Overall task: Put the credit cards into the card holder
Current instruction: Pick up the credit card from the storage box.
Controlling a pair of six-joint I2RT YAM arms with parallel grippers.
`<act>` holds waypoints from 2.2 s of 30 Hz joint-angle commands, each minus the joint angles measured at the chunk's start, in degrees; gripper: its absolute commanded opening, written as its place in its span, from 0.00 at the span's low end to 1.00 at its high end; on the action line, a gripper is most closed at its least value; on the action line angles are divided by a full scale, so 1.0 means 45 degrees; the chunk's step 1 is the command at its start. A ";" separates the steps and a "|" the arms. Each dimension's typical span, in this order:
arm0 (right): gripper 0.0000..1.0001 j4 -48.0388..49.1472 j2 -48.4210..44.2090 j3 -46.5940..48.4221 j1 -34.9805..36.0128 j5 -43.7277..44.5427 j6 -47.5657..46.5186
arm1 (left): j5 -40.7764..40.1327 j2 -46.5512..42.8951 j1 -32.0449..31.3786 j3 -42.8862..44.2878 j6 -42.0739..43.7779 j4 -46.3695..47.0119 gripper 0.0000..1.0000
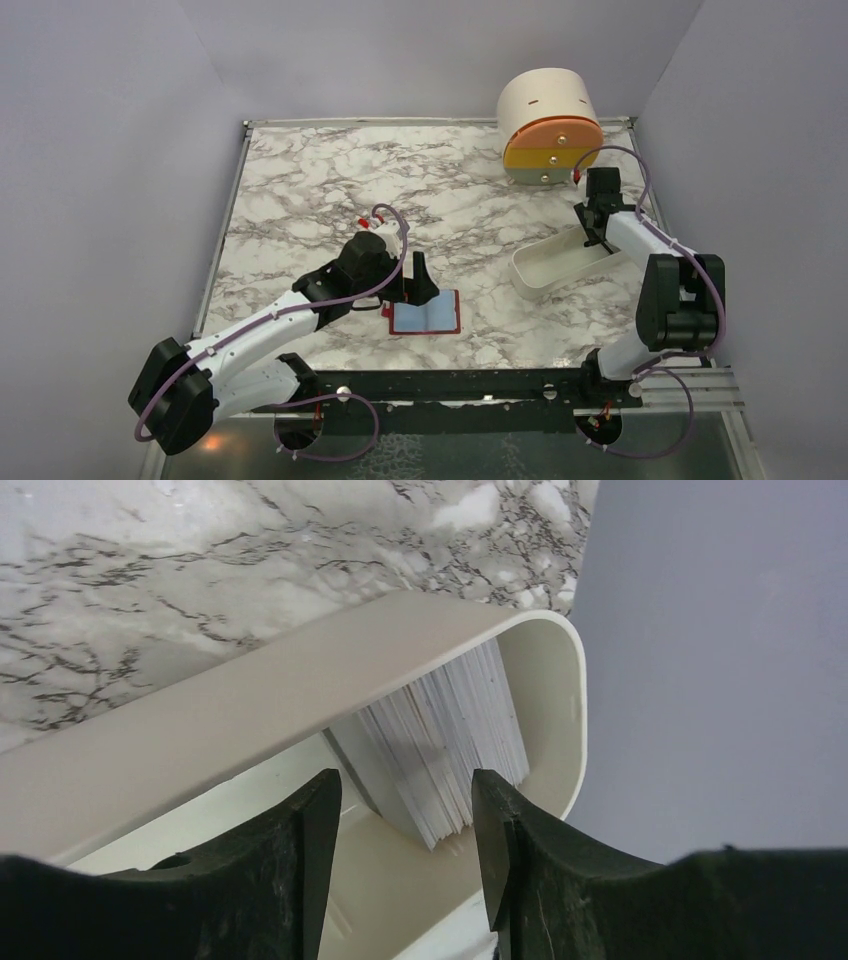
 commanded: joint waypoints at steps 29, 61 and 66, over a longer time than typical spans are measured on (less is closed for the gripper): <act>0.01 0.0705 -0.0106 0.0381 -0.0550 -0.0996 0.0011 | -0.0417 -0.0277 0.0025 0.0147 0.0076 -0.0047 0.99; 0.01 -0.4224 -0.4224 0.2956 0.0675 -0.3840 0.4273 | -0.0492 -0.0914 0.0025 -0.0172 -0.0931 0.0015 0.93; 0.01 -0.4706 -0.5249 0.2963 0.1777 -0.5219 0.4987 | -0.0084 -0.0669 0.0025 -0.0126 -0.1443 0.0195 0.89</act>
